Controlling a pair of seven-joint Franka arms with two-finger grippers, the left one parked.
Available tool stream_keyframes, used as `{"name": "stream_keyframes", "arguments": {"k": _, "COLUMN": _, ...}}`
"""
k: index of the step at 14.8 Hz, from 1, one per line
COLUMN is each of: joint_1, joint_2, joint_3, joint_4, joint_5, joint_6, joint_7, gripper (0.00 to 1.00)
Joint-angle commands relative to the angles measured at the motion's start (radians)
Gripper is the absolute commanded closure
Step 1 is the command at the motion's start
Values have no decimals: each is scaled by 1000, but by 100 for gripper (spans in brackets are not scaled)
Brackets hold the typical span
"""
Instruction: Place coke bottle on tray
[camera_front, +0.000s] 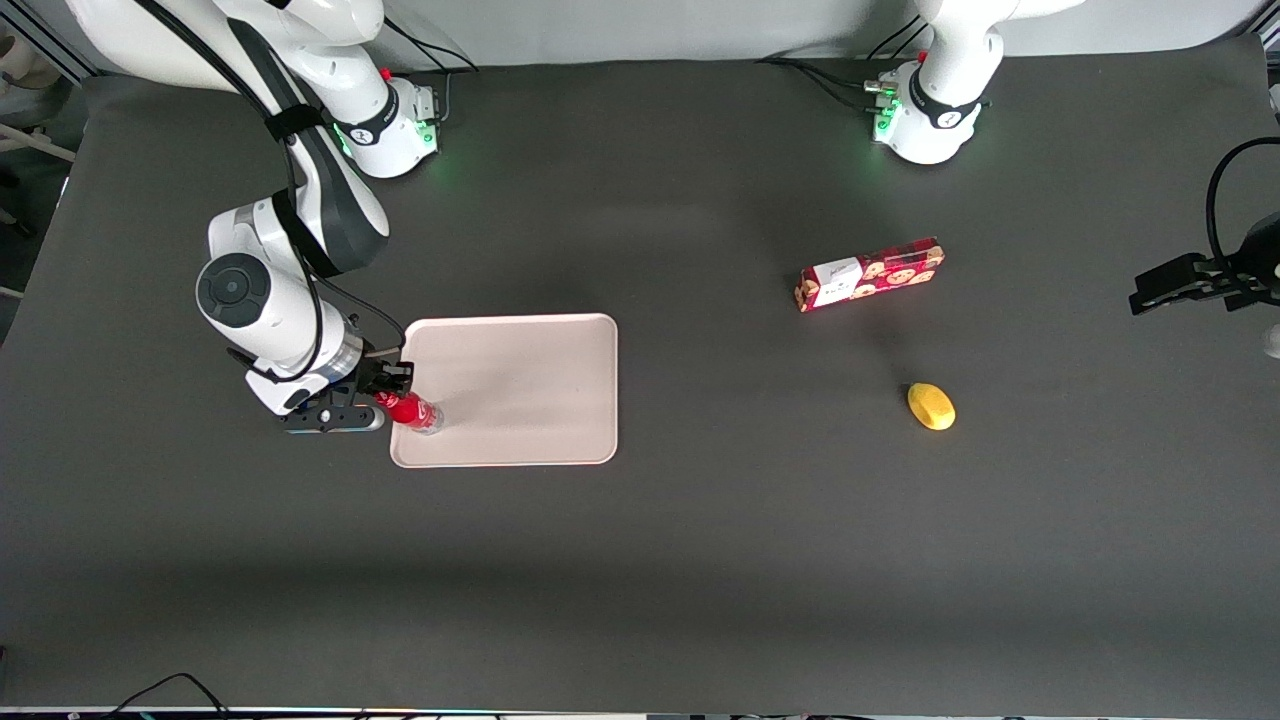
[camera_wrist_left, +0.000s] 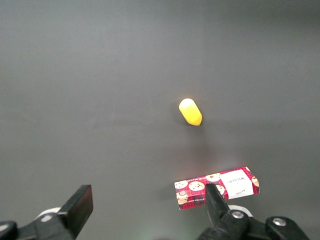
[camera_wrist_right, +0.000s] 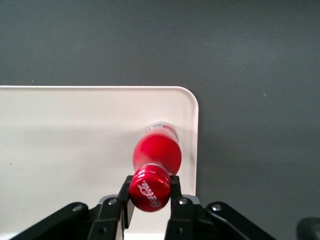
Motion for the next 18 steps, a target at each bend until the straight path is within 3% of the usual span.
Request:
{"name": "stream_keyframes", "arguments": {"k": 1, "joint_1": 2, "joint_2": 3, "joint_3": -4, "joint_4": 3, "joint_5": -18, "joint_6": 12, "joint_7": 5, "gripper": 1}}
{"name": "stream_keyframes", "arguments": {"k": 7, "joint_1": -1, "joint_2": -21, "joint_3": -4, "joint_4": 99, "joint_5": -16, "joint_6": -58, "joint_7": 10, "gripper": 0}}
{"name": "stream_keyframes", "arguments": {"k": 12, "joint_1": -1, "joint_2": -119, "joint_3": -7, "joint_4": 332, "joint_5": -3, "joint_6": -411, "joint_7": -4, "gripper": 0}}
{"name": "stream_keyframes", "arguments": {"k": 14, "joint_1": 7, "joint_2": -214, "joint_3": -63, "joint_4": 329, "joint_5": 8, "joint_6": -469, "joint_7": -10, "gripper": 0}}
{"name": "stream_keyframes", "arguments": {"k": 18, "joint_1": 36, "joint_2": -343, "joint_3": -229, "joint_4": 241, "joint_5": 149, "joint_6": -517, "joint_7": -150, "gripper": 0}}
